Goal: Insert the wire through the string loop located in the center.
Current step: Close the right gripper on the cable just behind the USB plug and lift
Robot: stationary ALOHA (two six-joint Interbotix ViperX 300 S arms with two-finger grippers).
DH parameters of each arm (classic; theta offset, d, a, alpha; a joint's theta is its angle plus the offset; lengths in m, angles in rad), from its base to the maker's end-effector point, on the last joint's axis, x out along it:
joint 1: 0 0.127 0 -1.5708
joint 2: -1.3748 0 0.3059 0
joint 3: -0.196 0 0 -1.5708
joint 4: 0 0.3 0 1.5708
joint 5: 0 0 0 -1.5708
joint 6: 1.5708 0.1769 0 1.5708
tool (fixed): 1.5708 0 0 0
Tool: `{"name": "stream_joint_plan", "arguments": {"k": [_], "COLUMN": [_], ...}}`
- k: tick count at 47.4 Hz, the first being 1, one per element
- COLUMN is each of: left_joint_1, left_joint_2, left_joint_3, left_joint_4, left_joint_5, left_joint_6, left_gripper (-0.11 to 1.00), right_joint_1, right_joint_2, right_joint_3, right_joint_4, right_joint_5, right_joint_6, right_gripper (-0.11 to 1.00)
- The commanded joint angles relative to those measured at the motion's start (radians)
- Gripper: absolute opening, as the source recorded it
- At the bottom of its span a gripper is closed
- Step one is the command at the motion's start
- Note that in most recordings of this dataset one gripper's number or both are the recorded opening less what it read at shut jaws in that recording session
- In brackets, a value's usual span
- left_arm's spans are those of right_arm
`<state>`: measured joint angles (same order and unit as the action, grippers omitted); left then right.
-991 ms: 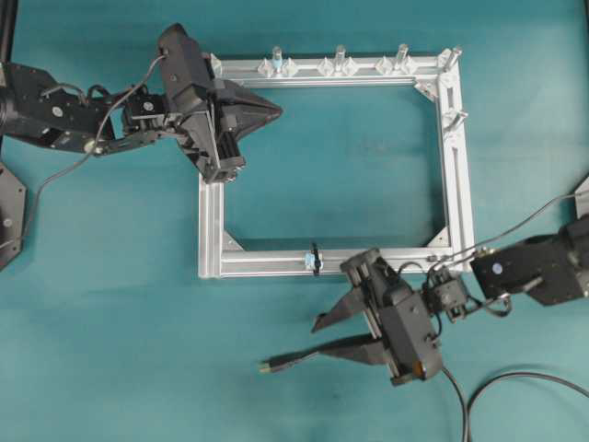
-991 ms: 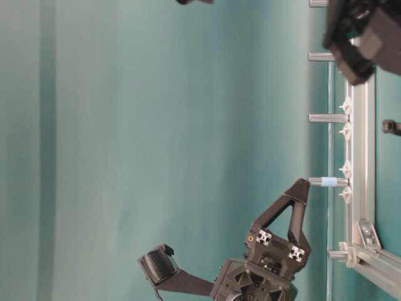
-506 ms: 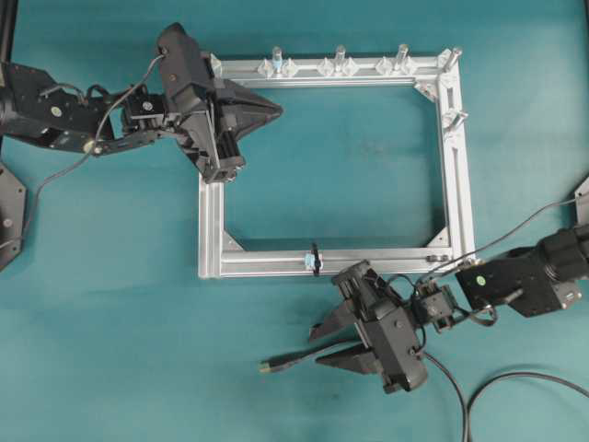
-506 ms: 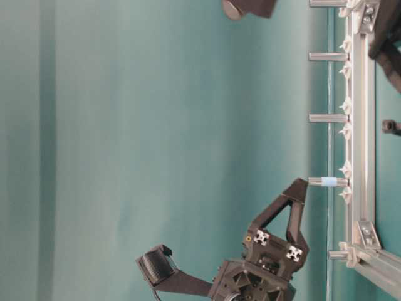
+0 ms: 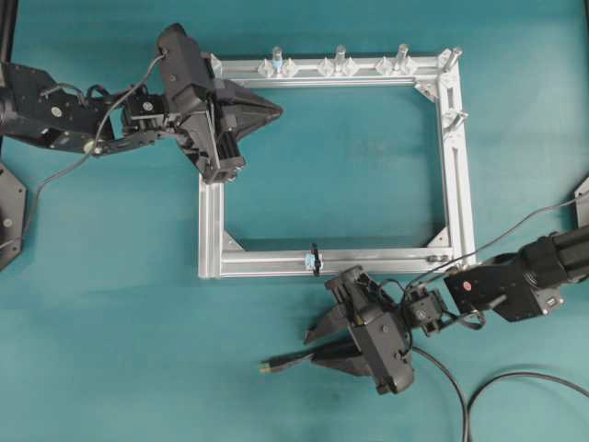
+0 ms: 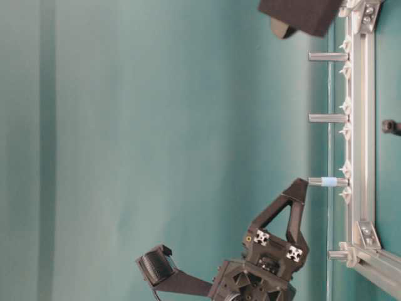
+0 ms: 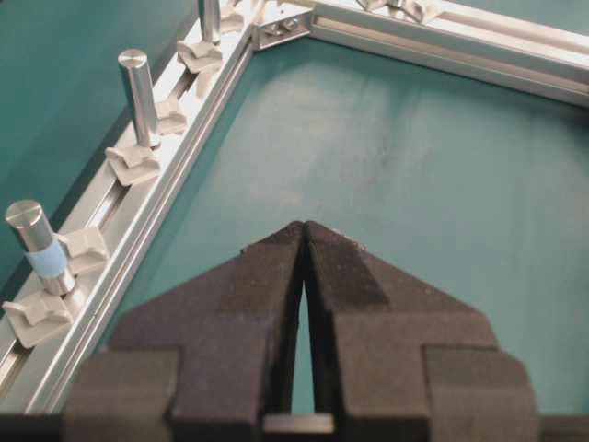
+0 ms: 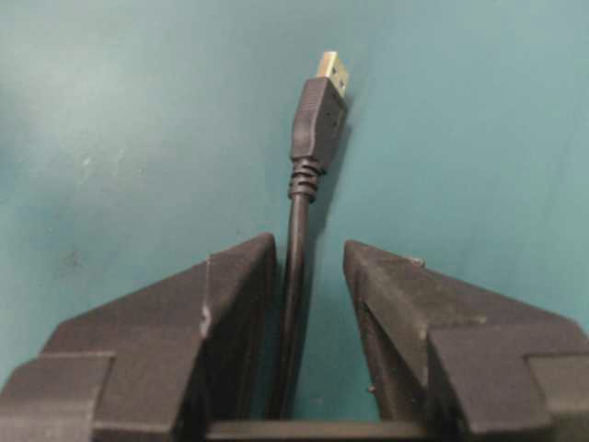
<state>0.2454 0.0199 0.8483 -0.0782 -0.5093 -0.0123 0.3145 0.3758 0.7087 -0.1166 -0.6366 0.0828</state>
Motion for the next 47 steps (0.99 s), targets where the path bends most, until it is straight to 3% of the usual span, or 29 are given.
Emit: {"name": "stream_joint_plan", "arguments": {"k": [1, 21, 25, 31, 47], "left_joint_1": [-0.008, -0.014, -0.014, -0.014, -0.020], "left_joint_2": [-0.026, -0.028, -0.031, -0.032, -0.032], "left_joint_3": [-0.008, -0.006, -0.006, -0.006, -0.006], "left_joint_4": [0.003, 0.003, 0.003, 0.003, 0.003], "left_joint_5": [-0.003, -0.005, -0.003, -0.003, -0.003], "left_joint_6": [-0.008, -0.008, -0.008, -0.008, -0.008], "left_gripper": [0.00, 0.00, 0.00, 0.00, 0.00], "right_joint_1": [0.003, 0.003, 0.003, 0.005, 0.005], "right_joint_2": [-0.014, -0.014, -0.015, -0.017, -0.025], "right_joint_3": [-0.011, -0.011, -0.011, -0.014, -0.014], "right_joint_4": [0.002, 0.002, 0.000, 0.002, -0.002], "right_joint_5": [0.005, 0.043, 0.043, 0.049, 0.060], "right_joint_6": [-0.002, -0.002, -0.002, 0.000, -0.003], "right_gripper": [0.44, 0.42, 0.33, 0.07, 0.07]}}
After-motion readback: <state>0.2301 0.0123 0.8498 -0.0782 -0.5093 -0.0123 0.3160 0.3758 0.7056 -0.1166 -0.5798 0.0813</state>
